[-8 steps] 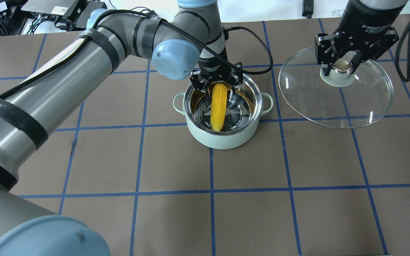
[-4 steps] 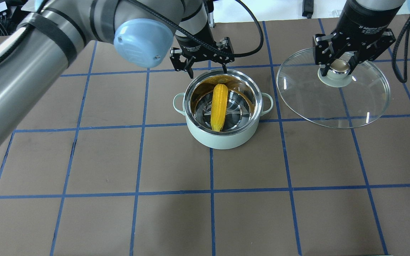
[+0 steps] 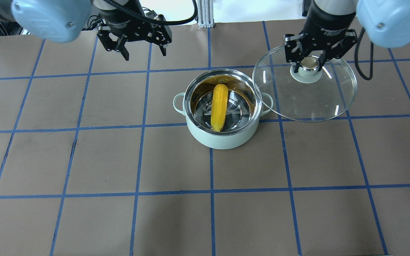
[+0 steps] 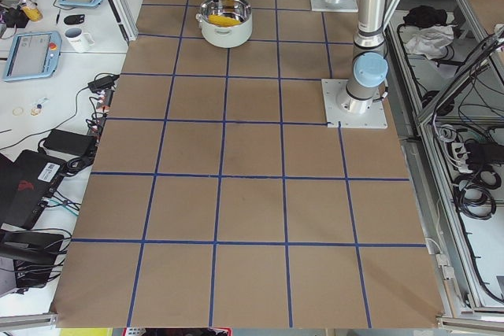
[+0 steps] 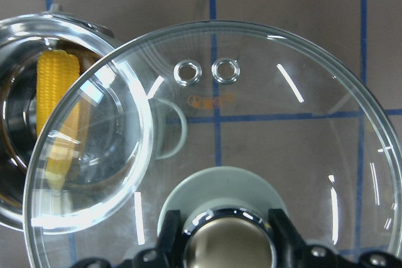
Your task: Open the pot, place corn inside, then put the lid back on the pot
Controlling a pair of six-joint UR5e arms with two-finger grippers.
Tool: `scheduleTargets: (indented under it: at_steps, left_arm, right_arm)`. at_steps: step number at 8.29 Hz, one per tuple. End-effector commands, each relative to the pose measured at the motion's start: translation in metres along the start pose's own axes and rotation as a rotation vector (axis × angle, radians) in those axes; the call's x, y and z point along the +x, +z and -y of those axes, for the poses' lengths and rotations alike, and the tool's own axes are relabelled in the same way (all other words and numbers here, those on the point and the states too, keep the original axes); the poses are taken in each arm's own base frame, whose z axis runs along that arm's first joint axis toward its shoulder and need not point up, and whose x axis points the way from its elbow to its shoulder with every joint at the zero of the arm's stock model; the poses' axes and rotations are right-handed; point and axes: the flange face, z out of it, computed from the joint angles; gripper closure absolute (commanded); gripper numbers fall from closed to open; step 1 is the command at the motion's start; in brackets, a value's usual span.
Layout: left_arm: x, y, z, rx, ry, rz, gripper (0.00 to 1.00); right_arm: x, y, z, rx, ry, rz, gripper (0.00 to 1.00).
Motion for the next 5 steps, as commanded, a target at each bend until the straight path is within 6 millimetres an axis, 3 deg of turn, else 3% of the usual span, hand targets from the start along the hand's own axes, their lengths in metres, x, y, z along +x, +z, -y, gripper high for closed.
scheduleTargets:
  at_steps: [1,3,4,5]
  left_arm:
    - [-0.063,-0.051,-0.038,-0.013,0.008,0.016,0.00]
    - [-0.066,-0.051,-0.046,-0.016,0.002,0.020,0.00]
    - [-0.068,-0.049,-0.048,-0.018,0.005,0.023,0.00]
    - [-0.071,-0.055,-0.051,-0.007,0.013,0.023,0.00]
  right_arm:
    - [-0.111,0.050,0.019,0.067,0.053,0.027,0.83]
    - [-0.178,0.094,0.024,0.099,0.102,0.054,0.83]
    - [-0.188,0.111,0.027,0.087,0.097,0.050,0.84]
    - [-0.188,0.112,0.027,0.086,0.089,0.048,0.84]
